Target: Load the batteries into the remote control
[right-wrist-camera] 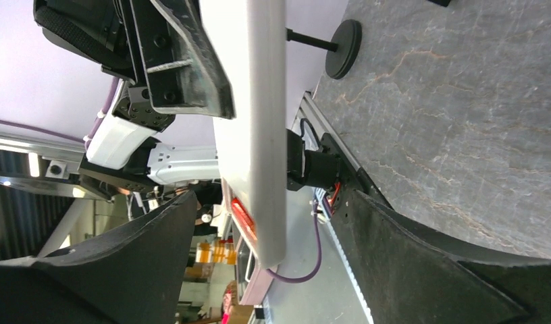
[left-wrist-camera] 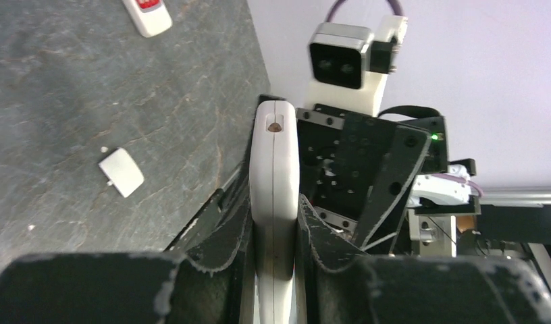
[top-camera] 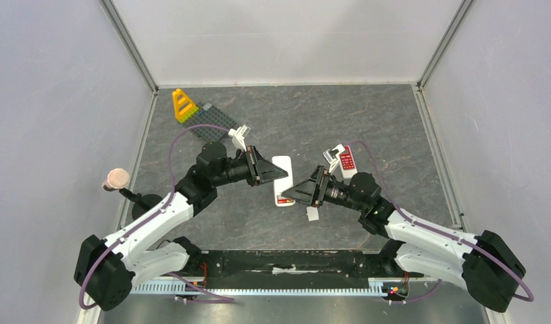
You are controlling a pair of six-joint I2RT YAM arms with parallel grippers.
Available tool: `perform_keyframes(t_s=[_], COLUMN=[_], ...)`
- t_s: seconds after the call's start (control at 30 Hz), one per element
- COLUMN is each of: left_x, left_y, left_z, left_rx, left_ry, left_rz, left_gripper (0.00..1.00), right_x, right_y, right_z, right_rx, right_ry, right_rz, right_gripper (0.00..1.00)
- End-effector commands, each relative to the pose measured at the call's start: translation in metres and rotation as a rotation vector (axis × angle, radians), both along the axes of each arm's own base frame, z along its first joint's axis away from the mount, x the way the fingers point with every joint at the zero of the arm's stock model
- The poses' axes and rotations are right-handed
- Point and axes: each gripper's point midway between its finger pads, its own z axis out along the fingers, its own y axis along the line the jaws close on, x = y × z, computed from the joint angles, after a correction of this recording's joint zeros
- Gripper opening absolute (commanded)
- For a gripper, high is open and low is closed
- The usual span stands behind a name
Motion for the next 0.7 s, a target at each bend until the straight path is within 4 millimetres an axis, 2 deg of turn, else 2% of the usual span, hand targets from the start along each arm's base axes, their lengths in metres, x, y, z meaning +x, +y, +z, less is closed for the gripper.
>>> perform_keyframes(t_s=[0.0,0.1,0.17,0.27,0.43,0.53,0.57,0.67], left_x=[0.01,0.018,0.02,0.018,0.008,0.005,0.004,0.006], left_y=[0.016,0.038,0.061,0.099,0.14,0.162,0.169,0.187], left_z=[0.015,0.006,-0.005,-0.015,-0.021,-0.022,-0.02,-0.011], left_rx=[0.075,0.218,0.361,0.548,0.654,0.696,0.705,0.713], left_ry=[-0.126,-0.138,-0.146,-0.172,-0.191,-0.186,-0.187,-0.205], left_rz=[0.06,0.142,0.207,0.293,0.415,0.504,0.541,0.638], left_gripper=[0.02,0.02,0.02,0.02,0.02,0.02,0.02,0.02], right_x=[0.013,0.018,0.025,0.046,0.072,0.095,0.101,0.115], right_y=[-0.002,-0.003,-0.003,-0.008,-0.007,0.002,0.007,0.021], right_z=[0.023,0.023,0.019,-0.013,-0.067,-0.086,-0.087,-0.108], right_rx=[-0.019,-0.052,-0.102,-0.297,-0.547,-0.666,-0.699,-0.868], right_ry=[-0.105,-0.134,-0.171,-0.22,-0.247,-0.198,-0.187,-0.144], right_rz=[-0.051,-0.071,-0.089,-0.143,-0.139,-0.179,-0.201,-0.297], right_gripper=[0.87,0.88,0.87,0.81,0.7,0.61,0.6,0.61])
